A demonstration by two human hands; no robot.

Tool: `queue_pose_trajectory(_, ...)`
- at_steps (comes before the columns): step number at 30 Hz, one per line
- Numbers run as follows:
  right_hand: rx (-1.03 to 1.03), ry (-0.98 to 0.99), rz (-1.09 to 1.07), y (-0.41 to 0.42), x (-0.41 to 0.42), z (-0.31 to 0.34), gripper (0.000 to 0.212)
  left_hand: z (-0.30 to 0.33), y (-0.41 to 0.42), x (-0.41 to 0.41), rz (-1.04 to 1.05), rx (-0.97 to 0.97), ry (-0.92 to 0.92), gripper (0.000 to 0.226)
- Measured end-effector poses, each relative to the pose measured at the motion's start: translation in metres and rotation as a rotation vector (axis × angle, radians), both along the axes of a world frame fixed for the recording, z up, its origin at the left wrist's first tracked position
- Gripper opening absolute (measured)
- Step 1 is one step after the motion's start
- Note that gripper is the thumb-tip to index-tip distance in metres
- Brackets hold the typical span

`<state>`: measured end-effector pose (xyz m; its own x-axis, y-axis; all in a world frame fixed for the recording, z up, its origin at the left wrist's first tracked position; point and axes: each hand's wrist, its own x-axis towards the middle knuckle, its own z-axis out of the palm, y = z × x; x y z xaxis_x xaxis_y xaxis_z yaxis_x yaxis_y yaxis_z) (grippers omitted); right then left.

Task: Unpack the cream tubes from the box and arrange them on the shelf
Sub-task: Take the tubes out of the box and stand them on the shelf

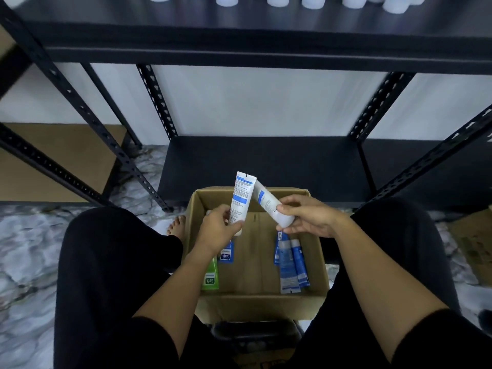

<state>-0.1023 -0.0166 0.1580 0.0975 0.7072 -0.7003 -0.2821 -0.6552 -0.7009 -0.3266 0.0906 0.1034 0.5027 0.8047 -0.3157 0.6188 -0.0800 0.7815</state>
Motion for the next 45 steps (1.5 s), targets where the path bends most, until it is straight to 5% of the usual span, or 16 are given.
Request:
queue_pose_trajectory(20,0.623,-0.567,-0.291,0.018,-0.024,0.122,0.048,0.157,0.015,0.041,0.096,0.153,-0.676,0.072)
queue_pose_trajectory(31,0.86,-0.646,-0.444,0.047,-0.011,0.222,0.05,0.253,0.036,0.068,0.045,0.291,-0.827,0.072)
queue_pose_trajectory(45,0.915,-0.961,-0.656,0.036,0.096,0.316,0.045,0.347,0.047,0.156,-0.123,0.448,-0.829,0.074)
